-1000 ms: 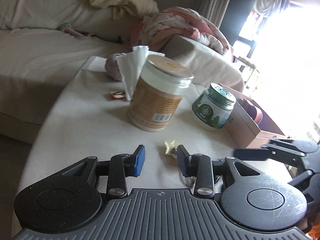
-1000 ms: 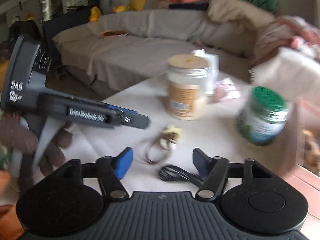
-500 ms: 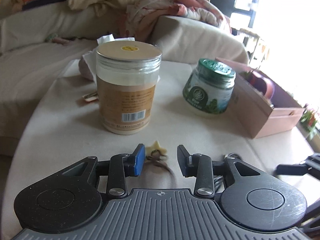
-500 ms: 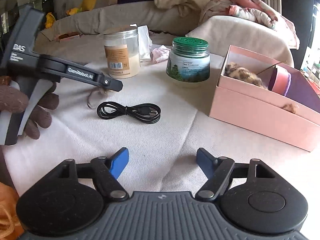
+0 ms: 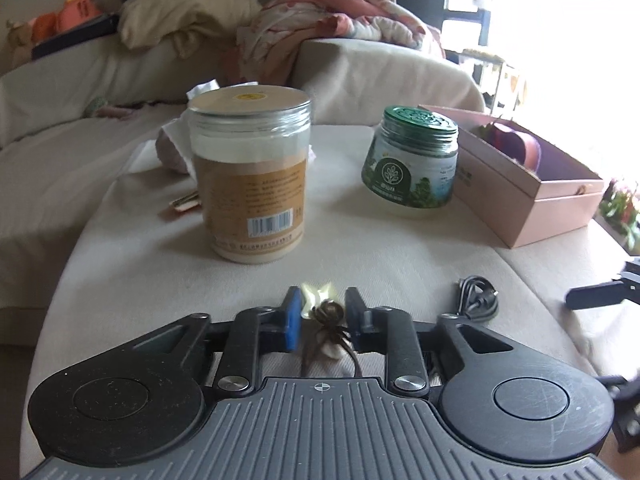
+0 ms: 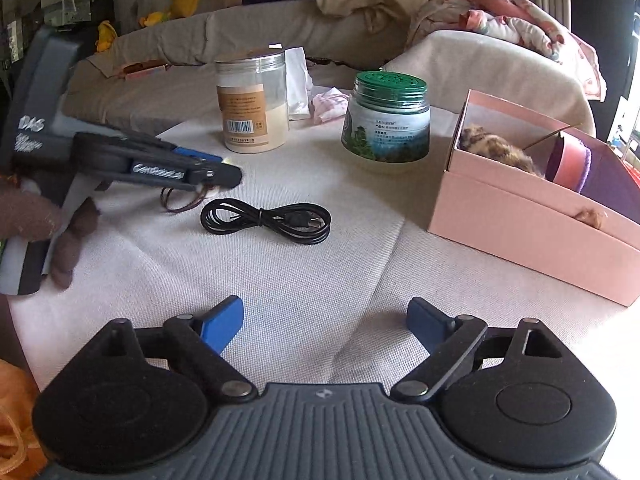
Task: Organize soft objects
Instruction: 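Reach the left gripper to the brown hair tie with star charm and grasp it, then grasp the black USB cable with the right gripper while the left gripper holds the hair tie, then carry the hair tie and the black cable over the pink box with both grippers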
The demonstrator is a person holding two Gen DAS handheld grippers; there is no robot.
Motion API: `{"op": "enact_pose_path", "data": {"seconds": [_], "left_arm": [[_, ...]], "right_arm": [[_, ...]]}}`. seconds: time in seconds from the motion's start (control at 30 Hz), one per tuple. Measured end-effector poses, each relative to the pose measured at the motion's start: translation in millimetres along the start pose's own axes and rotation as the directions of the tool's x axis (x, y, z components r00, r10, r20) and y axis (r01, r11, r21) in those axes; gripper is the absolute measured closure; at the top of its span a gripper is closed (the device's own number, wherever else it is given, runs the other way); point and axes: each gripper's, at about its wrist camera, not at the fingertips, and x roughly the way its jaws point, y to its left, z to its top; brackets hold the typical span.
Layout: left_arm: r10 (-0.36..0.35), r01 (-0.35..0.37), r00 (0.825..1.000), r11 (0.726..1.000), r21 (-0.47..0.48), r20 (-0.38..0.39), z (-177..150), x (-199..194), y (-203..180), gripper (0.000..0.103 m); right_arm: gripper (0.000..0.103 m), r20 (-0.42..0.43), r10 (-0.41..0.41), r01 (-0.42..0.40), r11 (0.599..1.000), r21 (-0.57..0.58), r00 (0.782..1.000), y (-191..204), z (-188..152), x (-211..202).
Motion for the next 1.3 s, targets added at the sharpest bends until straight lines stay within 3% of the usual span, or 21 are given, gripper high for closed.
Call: {"op": "enact_pose_path", "data": {"seconds": [0.2,0.43,0.7,1.0,1.1,1.2,1.23,1.3], "left_arm": [[-0.02,0.024,0.999,0.99,-0.139,0.033,-6,-6,22,0.081],[-0.022,0.029,0.999,0.987,-0.16,0.046,-8,-7,24,0.081],[-0.033,0.041,0.998,0.984,-0.176,0.049,-9,-7,27,0.081],[-0.024,0.032,0.999,0.985,-0.168,0.048,-9,-7,25,0.081],[-0.018,0.025,0.999,0.987,-0.16,0.046,-9,-7,23,0.08],[-0.015,0.022,0.999,0.987,-0.158,0.045,-9,-7,22,0.08],[-0.014,0.021,0.999,0.988,-0.156,0.045,-9,-7,22,0.08],[-0.007,0.013,0.999,0.989,-0.147,0.043,-9,-6,21,0.08]], "right_arm": [[0.013,0.062,0.018,-0.018,1.0,0.004,0.998,14,18,7],[0.013,0.068,-0.005,0.016,0.987,-0.16,0.998,40,47,34],[0.012,-0.023,0.065,-0.064,0.998,0.028,0.998,23,59,60],[0.012,0.006,0.06,-0.061,0.998,0.022,0.998,23,57,61],[0.025,0.018,0.071,-0.071,0.997,0.014,0.997,23,57,59],[0.045,0.037,0.056,-0.056,0.998,-0.006,0.998,25,59,50],[0.057,0.046,0.058,-0.057,0.998,-0.007,0.997,25,60,45],[0.056,0.047,0.073,-0.074,0.997,-0.001,0.996,22,62,38]]}}
